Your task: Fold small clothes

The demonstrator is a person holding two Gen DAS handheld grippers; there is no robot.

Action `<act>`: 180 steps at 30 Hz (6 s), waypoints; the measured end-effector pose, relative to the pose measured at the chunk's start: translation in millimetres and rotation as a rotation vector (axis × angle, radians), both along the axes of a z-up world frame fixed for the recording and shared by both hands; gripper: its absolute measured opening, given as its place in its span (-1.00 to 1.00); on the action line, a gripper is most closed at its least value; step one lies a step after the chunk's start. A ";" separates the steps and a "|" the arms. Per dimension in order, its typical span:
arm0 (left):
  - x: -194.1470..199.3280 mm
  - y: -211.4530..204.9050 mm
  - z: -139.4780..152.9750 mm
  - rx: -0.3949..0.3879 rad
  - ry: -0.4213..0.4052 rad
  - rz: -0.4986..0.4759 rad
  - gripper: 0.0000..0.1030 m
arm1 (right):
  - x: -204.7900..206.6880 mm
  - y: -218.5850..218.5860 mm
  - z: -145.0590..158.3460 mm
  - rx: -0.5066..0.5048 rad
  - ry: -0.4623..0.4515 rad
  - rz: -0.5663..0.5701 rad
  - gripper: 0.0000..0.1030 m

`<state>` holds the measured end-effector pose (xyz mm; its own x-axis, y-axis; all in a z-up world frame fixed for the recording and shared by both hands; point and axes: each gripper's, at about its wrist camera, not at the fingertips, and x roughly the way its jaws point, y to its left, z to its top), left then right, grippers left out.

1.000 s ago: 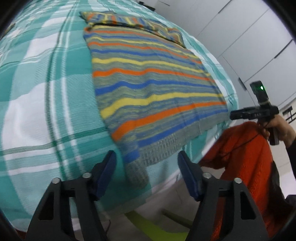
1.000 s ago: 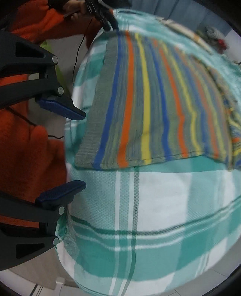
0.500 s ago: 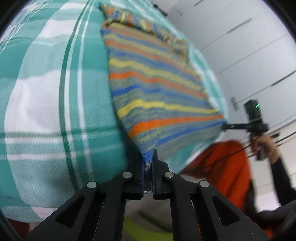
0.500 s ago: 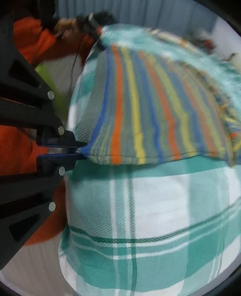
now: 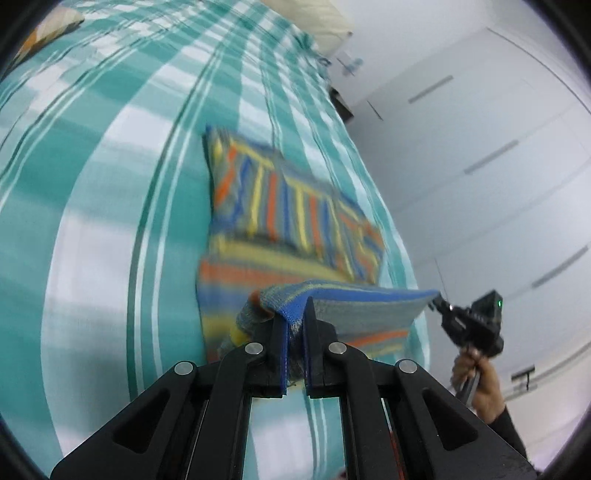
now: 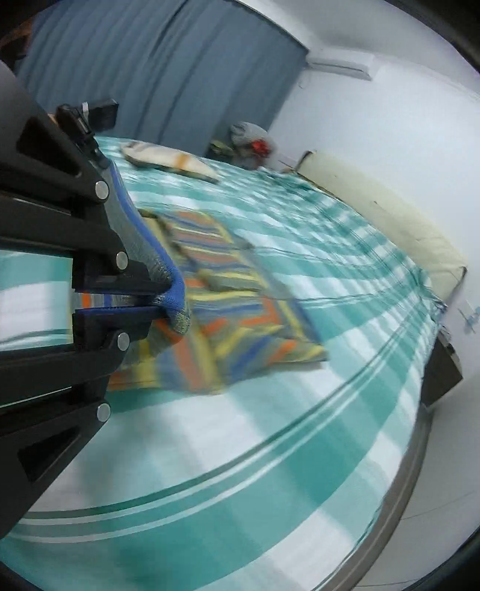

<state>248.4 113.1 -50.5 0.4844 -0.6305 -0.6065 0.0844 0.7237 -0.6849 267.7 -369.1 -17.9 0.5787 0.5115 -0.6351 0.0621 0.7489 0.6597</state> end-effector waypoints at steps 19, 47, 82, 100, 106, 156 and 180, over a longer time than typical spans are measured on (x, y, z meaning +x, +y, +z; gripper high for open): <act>219.9 -16.3 -35.0 0.184 0.041 0.101 -0.68 | 221.8 -6.0 -55.2 0.022 0.020 -0.123 -0.85; 27.3 -54.6 -33.6 0.435 -0.147 -0.068 0.70 | 52.4 93.1 -48.4 -0.711 -0.106 0.387 -0.53; -54.2 -14.6 -96.6 0.751 -0.103 0.189 0.99 | -43.4 90.6 -99.9 -0.567 -0.073 0.027 0.01; -54.7 -16.4 -97.9 0.754 -0.105 0.190 0.99 | -50.1 95.5 -111.3 -0.588 -0.111 0.033 0.04; -54.6 -16.6 -98.1 0.755 -0.106 0.190 0.99 | -50.4 95.4 -111.9 -0.589 -0.112 0.034 0.05; -52.1 -15.1 -100.0 0.740 -0.124 0.181 0.99 | 178.7 37.2 -84.4 -0.275 0.166 0.073 -0.84; -51.3 -14.9 -99.3 0.714 -0.132 0.183 0.99 | 186.7 335.4 -24.4 -0.063 0.147 0.416 -0.12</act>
